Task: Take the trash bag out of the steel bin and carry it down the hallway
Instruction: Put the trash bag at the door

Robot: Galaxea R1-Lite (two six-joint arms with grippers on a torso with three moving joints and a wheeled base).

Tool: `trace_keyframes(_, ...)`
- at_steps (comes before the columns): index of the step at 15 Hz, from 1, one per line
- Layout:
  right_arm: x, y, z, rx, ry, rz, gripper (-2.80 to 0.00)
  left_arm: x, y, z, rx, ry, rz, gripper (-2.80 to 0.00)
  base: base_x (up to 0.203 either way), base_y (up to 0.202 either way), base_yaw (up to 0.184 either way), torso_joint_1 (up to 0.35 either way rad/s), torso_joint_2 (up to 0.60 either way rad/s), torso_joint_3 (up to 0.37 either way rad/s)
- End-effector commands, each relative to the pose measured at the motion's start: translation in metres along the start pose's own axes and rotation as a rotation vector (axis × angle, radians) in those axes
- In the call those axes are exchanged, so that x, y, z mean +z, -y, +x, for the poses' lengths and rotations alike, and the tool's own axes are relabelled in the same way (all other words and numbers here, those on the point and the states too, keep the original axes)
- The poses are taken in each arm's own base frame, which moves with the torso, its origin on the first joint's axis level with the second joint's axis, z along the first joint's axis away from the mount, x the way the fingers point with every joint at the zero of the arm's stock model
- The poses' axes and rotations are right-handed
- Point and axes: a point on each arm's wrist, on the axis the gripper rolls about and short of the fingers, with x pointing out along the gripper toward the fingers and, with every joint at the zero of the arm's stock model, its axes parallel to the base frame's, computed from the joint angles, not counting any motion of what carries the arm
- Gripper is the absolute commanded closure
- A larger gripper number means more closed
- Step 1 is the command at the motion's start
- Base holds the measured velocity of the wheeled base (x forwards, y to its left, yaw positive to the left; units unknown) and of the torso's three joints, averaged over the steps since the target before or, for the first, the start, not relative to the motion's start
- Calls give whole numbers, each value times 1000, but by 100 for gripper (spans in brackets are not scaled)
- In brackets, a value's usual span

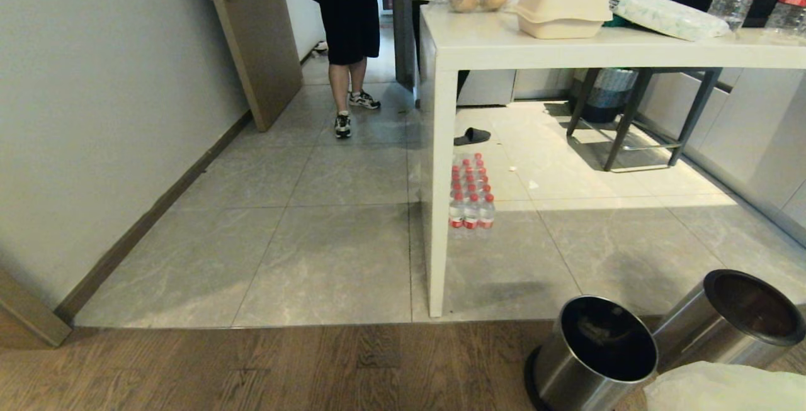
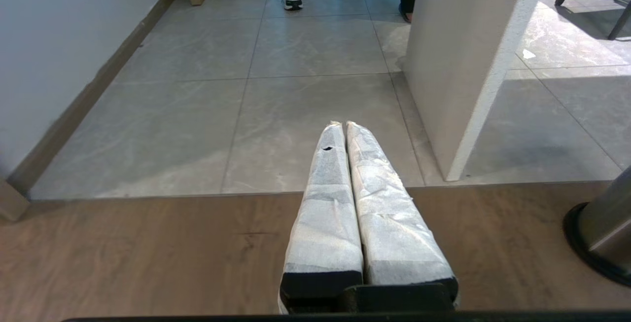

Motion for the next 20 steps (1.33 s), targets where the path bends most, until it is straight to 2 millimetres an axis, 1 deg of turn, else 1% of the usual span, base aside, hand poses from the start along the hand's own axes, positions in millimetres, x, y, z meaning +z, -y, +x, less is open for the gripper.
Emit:
trace_keyframes(1, 0, 0, 0, 1, -1, -1, 0, 0, 0, 0, 0, 0, 0, 0, 0, 192, 1, 4, -4, -4)
trace_keyframes(20, 0, 0, 0, 1, -1, -1, 0, 0, 0, 0, 0, -1, -1, 0, 0, 193, 1, 2, 2, 2)
